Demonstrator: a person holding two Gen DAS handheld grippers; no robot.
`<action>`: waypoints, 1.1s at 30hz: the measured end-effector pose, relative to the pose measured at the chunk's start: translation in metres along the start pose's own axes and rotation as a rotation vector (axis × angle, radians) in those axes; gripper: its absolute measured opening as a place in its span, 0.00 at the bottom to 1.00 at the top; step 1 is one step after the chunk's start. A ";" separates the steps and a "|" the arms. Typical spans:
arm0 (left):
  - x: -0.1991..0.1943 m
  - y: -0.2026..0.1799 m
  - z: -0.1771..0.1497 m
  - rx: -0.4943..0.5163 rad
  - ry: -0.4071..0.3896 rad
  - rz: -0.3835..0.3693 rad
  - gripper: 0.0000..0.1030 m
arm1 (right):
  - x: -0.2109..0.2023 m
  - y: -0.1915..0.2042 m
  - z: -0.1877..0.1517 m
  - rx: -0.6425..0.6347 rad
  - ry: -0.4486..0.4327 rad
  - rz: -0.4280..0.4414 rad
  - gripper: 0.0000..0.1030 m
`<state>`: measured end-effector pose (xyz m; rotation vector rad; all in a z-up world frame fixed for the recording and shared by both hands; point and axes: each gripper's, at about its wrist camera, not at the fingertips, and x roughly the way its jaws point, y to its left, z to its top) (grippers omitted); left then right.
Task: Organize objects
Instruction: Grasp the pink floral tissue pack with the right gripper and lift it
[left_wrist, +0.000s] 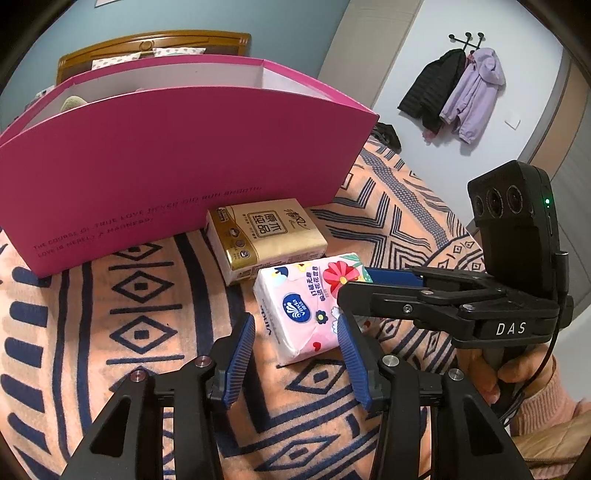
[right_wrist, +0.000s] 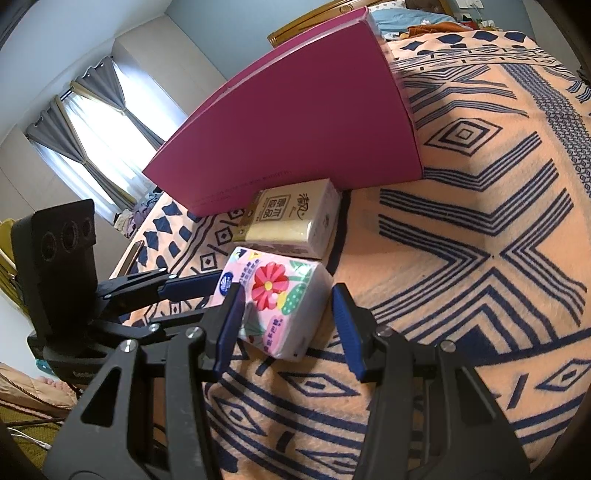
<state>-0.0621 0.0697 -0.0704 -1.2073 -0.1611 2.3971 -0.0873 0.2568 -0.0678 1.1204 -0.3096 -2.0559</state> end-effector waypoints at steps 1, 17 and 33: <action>0.000 0.000 0.000 0.000 0.000 0.001 0.46 | 0.000 0.000 0.000 0.000 0.000 0.000 0.50; 0.001 -0.002 -0.002 0.004 0.010 -0.037 0.41 | -0.004 0.003 -0.003 -0.011 0.006 -0.008 0.43; -0.004 -0.007 0.001 0.012 -0.010 -0.028 0.40 | -0.007 0.010 -0.003 -0.023 -0.026 -0.017 0.43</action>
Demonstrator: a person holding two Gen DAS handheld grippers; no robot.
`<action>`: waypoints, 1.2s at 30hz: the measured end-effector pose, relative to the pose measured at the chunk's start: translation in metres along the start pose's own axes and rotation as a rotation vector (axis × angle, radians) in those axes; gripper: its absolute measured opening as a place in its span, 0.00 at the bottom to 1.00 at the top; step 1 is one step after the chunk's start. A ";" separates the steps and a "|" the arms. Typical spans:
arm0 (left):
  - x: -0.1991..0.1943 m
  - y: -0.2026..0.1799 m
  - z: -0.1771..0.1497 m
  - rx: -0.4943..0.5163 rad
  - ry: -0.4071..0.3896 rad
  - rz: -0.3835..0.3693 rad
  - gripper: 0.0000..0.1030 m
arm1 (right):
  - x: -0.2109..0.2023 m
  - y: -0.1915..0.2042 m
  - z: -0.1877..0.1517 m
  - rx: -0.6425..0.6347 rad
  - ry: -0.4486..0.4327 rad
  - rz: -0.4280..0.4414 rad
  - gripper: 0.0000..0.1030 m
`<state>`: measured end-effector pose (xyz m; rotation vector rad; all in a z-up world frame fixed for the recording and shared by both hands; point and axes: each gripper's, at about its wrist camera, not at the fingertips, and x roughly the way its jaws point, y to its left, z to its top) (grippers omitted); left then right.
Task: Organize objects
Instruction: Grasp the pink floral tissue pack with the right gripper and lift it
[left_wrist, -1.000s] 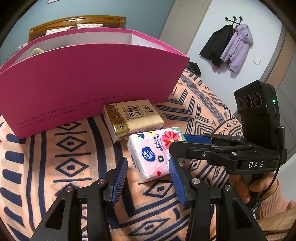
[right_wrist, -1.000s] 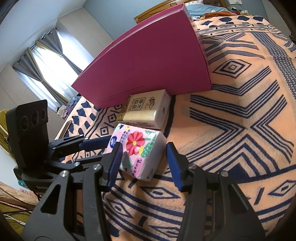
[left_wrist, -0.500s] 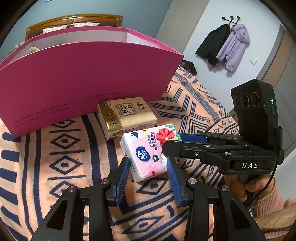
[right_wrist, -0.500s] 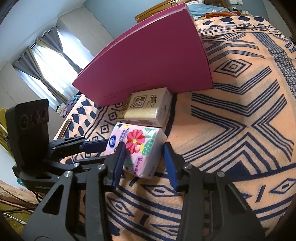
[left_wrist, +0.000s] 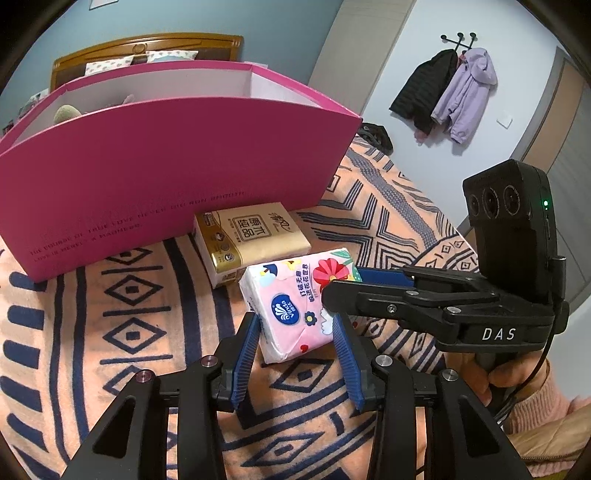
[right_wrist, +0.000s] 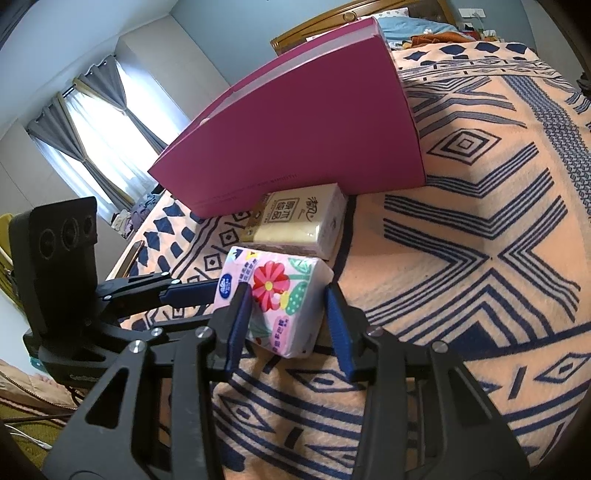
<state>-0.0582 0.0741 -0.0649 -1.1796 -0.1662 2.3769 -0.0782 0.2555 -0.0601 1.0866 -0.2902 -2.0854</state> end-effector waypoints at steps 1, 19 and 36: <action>-0.001 0.000 0.000 -0.002 -0.002 -0.004 0.40 | 0.000 0.001 0.000 0.000 -0.002 -0.001 0.43; -0.019 -0.008 0.014 0.022 -0.064 0.001 0.40 | -0.016 0.014 0.012 -0.034 -0.066 0.002 0.43; -0.033 -0.016 0.033 0.057 -0.126 0.019 0.40 | -0.029 0.023 0.030 -0.076 -0.125 -0.002 0.43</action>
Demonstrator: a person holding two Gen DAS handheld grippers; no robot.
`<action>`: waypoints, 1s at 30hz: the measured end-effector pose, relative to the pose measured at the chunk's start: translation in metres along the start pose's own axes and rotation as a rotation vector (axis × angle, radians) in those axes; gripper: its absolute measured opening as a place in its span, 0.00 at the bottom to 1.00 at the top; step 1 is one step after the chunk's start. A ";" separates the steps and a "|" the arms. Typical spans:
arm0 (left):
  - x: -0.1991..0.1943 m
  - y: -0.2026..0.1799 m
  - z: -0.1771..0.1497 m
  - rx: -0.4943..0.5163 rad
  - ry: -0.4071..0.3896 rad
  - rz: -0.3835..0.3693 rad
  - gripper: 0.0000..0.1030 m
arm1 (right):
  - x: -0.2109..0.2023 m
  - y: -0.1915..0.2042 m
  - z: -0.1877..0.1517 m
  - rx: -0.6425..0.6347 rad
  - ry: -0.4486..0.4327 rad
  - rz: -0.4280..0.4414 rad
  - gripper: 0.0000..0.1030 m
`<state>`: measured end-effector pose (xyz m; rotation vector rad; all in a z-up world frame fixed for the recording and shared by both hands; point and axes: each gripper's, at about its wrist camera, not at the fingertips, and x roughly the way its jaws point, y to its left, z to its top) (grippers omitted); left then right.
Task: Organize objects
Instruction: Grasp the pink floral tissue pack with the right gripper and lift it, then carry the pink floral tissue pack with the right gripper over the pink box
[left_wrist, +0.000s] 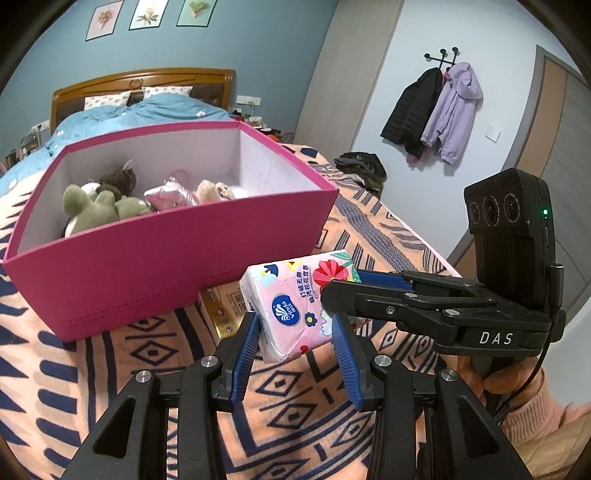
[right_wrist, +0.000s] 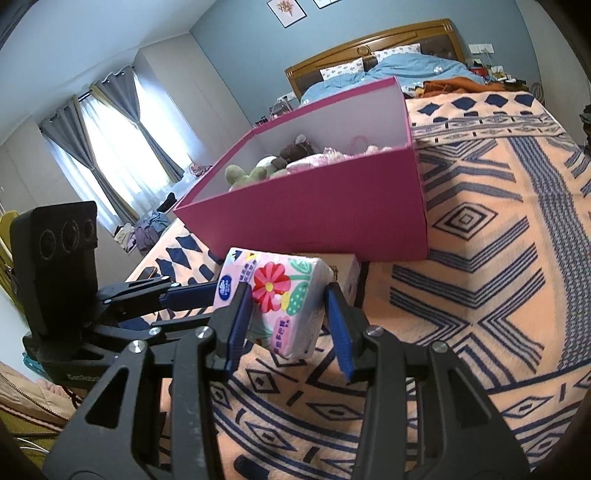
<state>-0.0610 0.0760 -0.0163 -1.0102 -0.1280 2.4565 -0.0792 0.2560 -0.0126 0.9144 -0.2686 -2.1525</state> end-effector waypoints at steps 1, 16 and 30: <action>-0.001 0.000 0.001 0.001 -0.003 -0.001 0.40 | -0.001 0.001 0.002 -0.003 -0.004 -0.001 0.43; -0.004 -0.004 0.015 0.018 -0.030 0.004 0.40 | -0.008 0.005 0.015 -0.030 -0.038 -0.012 0.43; -0.005 -0.002 0.029 0.032 -0.061 0.011 0.40 | -0.010 0.005 0.030 -0.051 -0.069 -0.017 0.43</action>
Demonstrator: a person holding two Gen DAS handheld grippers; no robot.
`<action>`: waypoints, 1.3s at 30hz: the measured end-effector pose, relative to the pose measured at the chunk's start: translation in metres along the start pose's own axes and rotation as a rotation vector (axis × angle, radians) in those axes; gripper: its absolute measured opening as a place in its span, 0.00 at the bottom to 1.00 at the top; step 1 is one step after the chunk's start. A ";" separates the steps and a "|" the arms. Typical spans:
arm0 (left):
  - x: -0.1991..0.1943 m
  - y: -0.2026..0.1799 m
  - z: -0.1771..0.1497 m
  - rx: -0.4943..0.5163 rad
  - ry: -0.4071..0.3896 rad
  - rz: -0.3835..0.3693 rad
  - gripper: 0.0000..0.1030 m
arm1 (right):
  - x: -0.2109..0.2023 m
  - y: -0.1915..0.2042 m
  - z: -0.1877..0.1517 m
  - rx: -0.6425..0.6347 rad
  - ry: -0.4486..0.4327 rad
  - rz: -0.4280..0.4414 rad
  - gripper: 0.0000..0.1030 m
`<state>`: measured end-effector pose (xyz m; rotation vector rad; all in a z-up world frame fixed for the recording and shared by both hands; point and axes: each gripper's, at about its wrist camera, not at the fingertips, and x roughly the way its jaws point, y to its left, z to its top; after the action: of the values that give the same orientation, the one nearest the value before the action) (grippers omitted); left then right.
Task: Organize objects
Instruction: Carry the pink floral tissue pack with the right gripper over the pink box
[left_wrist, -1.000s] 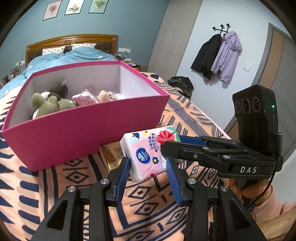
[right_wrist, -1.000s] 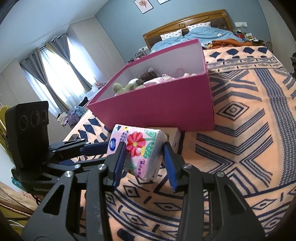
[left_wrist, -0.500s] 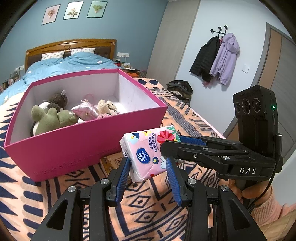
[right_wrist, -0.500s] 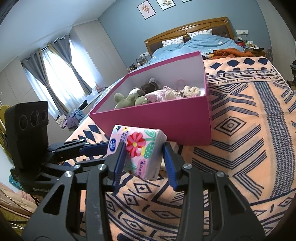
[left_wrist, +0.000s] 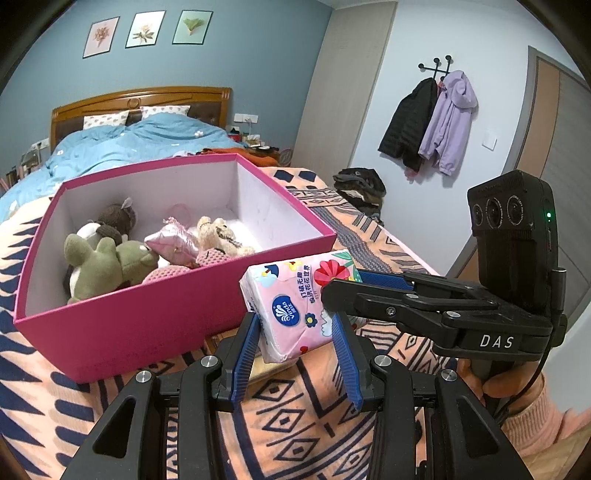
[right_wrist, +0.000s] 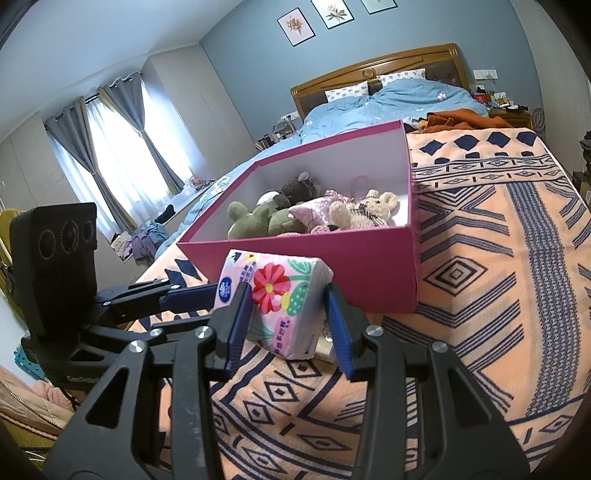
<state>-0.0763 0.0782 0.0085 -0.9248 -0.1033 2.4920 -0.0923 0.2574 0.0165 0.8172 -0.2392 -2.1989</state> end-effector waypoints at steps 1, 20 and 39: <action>0.000 0.000 0.001 0.001 -0.002 0.000 0.40 | 0.000 0.000 0.001 -0.001 -0.002 0.000 0.43; -0.001 0.002 0.016 0.007 -0.039 0.005 0.40 | -0.003 0.000 0.016 -0.020 -0.030 -0.007 0.43; 0.002 0.007 0.033 0.004 -0.064 0.018 0.40 | -0.002 0.000 0.036 -0.043 -0.054 -0.010 0.43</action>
<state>-0.1020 0.0759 0.0309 -0.8486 -0.1109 2.5381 -0.1137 0.2555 0.0451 0.7371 -0.2140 -2.2301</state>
